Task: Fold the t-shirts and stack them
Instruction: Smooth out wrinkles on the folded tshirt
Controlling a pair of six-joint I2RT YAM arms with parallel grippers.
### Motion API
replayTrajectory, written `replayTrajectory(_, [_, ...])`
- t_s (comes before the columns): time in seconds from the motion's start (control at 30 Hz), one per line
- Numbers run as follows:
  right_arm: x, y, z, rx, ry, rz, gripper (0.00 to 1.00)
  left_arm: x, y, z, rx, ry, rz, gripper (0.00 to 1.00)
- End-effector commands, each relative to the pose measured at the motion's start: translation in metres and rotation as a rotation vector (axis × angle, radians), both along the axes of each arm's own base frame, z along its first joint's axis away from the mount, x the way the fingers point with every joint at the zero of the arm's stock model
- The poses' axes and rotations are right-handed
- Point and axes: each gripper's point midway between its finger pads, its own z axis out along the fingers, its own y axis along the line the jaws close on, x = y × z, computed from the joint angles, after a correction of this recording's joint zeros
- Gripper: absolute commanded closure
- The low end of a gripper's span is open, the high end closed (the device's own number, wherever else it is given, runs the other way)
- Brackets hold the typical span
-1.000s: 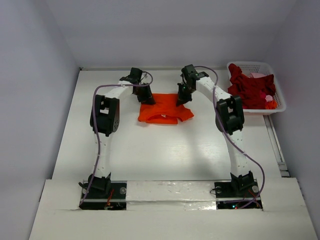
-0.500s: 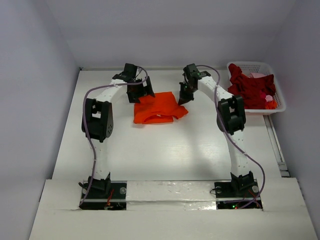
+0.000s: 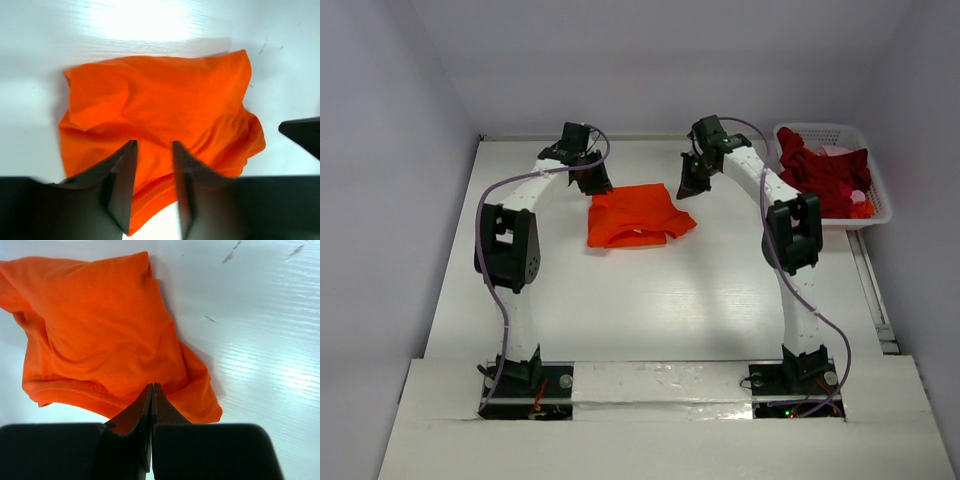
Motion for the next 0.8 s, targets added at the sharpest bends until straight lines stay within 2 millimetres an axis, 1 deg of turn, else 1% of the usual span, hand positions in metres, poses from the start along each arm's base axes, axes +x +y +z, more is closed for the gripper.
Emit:
replayTrajectory(0.0, [-0.005,0.023,0.016,0.036,-0.045,0.081,1.0,0.004,0.012,0.014,0.009,-0.049,0.059,0.82])
replayTrajectory(0.03, [-0.008,0.028,0.014,0.038,-0.041,0.092,1.0,0.005,0.013,0.012,0.014,-0.046,0.062,0.87])
replayTrajectory(0.1, [-0.013,0.04,0.008,0.041,-0.029,0.115,1.0,0.008,0.013,0.004,0.023,-0.033,0.062,0.88])
replayTrajectory(0.13, [-0.013,0.04,0.005,0.038,-0.026,0.111,1.0,0.008,0.013,0.001,0.027,-0.026,0.06,0.88])
replayTrajectory(0.2, [-0.019,0.051,-0.005,0.038,-0.007,0.13,1.0,0.012,0.012,-0.005,0.028,-0.023,0.059,0.88])
replayTrajectory(0.3, [-0.024,0.055,-0.018,0.03,0.018,0.141,1.0,0.015,0.009,-0.012,0.014,-0.016,0.054,0.88])
replayTrajectory(0.4, [-0.031,0.064,-0.023,0.029,0.023,0.157,1.0,0.018,0.007,-0.019,0.012,-0.007,0.054,0.88])
replayTrajectory(0.43, [-0.034,0.063,-0.028,0.027,0.035,0.155,1.0,0.018,0.007,-0.021,0.012,-0.004,0.051,0.88])
replayTrajectory(0.47, [-0.037,0.068,-0.029,0.032,0.037,0.164,1.0,0.02,0.006,-0.025,0.014,0.002,0.05,0.88])
replayTrajectory(0.5, [-0.038,0.068,-0.03,0.035,0.042,0.164,1.0,0.02,0.006,-0.026,0.011,0.004,0.049,0.87])
replayTrajectory(0.53, [-0.044,0.071,-0.035,0.031,0.055,0.171,1.0,0.02,0.004,-0.029,0.007,0.013,0.042,0.87])
replayTrajectory(0.6, [-0.046,0.07,-0.039,0.033,0.063,0.168,1.0,0.021,0.003,-0.037,0.011,0.042,0.035,0.87])
replayTrajectory(0.63, [-0.047,0.071,-0.037,0.04,0.063,0.165,1.0,0.021,0.003,-0.041,0.015,0.052,0.033,0.87])
replayTrajectory(0.67, [-0.051,0.069,-0.043,0.039,0.075,0.163,1.0,0.023,0.002,-0.048,0.019,0.065,0.029,0.87])
replayTrajectory(0.7, [-0.052,0.069,-0.043,0.041,0.078,0.155,1.0,0.022,0.003,-0.051,0.023,0.078,0.029,0.87])
replayTrajectory(0.73, [-0.053,0.068,-0.044,0.041,0.077,0.15,1.0,0.022,0.003,-0.049,0.024,0.078,0.027,0.87])
replayTrajectory(0.77, [-0.056,0.066,-0.045,0.041,0.081,0.144,1.0,0.022,0.003,-0.061,0.032,0.1,0.024,0.87])
